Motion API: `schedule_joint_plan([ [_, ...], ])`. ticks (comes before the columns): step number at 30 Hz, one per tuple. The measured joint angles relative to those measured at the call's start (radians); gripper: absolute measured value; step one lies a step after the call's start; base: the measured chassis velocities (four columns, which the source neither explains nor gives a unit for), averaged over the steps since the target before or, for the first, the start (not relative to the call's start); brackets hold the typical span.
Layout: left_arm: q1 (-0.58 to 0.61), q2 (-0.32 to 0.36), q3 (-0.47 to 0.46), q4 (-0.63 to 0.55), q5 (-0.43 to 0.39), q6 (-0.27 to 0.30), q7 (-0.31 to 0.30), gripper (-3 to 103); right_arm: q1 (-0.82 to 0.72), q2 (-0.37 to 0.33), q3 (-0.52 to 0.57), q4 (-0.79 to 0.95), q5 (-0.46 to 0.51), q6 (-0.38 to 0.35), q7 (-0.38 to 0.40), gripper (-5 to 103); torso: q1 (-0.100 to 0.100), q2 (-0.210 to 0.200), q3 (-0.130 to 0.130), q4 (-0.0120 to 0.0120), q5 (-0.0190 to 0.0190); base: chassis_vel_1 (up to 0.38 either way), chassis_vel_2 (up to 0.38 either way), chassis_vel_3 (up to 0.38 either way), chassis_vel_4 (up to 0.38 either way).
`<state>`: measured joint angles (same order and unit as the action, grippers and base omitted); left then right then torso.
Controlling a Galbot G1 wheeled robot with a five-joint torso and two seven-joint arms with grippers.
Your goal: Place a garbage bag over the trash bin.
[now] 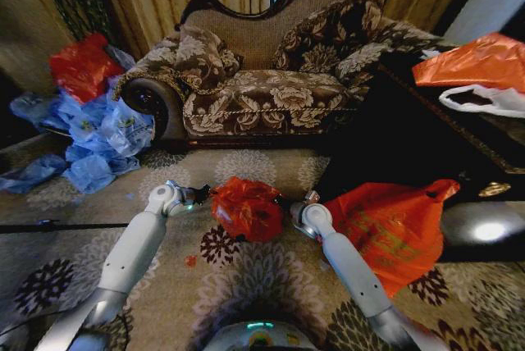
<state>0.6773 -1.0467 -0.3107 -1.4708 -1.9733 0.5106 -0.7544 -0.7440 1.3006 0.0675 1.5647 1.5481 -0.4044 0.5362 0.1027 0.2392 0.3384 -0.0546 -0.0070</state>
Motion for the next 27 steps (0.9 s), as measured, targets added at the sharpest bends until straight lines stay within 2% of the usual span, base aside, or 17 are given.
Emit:
schedule_joint_plan([
  [3,-0.026,-0.02,0.005,0.03,0.03,0.009,0.048,0,0.016,0.027,-0.005,-0.03,-0.035,0.02,-0.04,0,0.0,0.0,0.0,0.0001,0.0001,0.0,0.0,0.0,0.0],
  [7,-0.047,-0.04,0.009,0.06,0.05,0.016,0.074,0,0.039,0.045,-0.004,-0.07,-0.051,0.031,-0.059,0,0.0,0.0,0.0,0.0001,-0.0002,0.0,0.0,0.0,0.0],
  [13,-0.109,-0.108,0.02,0.171,0.15,0.021,0.144,0,0.092,0.081,0.004,-0.188,-0.1,0.062,-0.114,0,0.0,0.0,0.0,0.0001,0.0,0.0,0.0,0.0,0.0],
  [27,-0.16,-0.168,-0.01,0.291,0.202,0.022,0.183,0,0.124,0.092,0.02,-0.266,-0.12,0.105,-0.185,0,0.0,0.0,0.0,0.0,-0.0001,0.0,0.0,0.0,0.0],
])
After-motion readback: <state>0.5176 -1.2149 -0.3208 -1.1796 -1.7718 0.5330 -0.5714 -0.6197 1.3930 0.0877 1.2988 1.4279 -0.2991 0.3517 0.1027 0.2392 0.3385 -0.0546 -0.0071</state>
